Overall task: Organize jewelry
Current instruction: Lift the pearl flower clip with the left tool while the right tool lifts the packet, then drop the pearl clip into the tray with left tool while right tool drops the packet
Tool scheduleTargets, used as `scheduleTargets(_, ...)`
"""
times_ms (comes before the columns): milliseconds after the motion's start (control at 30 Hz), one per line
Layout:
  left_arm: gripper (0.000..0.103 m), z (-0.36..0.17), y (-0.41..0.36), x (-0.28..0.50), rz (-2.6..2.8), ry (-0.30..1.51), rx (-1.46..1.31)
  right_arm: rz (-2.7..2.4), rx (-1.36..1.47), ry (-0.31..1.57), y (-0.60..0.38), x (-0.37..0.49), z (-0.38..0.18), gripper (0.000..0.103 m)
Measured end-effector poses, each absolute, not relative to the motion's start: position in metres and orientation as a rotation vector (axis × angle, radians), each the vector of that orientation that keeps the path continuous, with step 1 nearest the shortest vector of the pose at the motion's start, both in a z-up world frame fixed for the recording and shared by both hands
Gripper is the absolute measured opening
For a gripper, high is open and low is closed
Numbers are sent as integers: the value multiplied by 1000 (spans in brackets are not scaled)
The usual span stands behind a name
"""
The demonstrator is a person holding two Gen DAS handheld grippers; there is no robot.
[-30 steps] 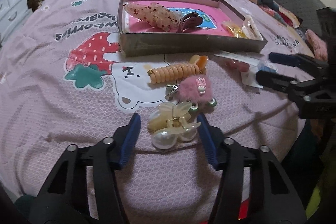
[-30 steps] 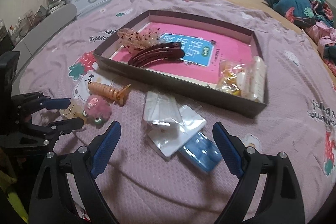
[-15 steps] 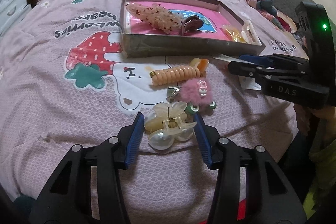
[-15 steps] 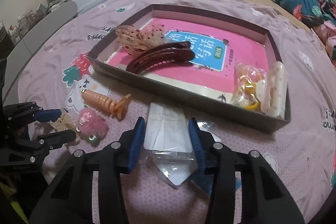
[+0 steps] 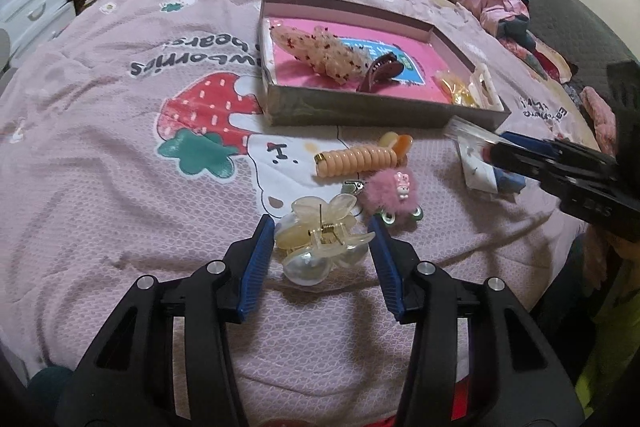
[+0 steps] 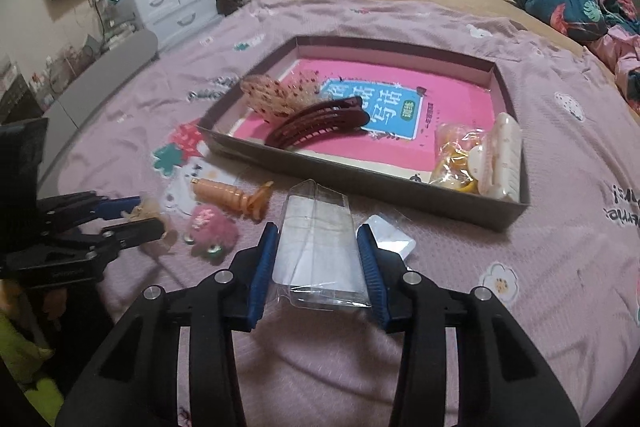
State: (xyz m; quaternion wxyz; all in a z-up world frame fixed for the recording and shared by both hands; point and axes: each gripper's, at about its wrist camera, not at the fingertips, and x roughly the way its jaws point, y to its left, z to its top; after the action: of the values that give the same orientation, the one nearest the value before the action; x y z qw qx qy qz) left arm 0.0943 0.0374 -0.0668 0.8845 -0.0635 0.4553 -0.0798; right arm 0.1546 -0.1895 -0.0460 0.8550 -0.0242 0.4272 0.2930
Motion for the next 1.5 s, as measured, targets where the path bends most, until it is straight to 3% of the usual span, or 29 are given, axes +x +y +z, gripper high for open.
scheduleTargets(667,40,-19,27,91,-169,846,-123,567,28,794,-239,128,1,40)
scheduleTargets(1500,40,27,1,155,-201,748,-86,481,71,692,-260,161,41,40)
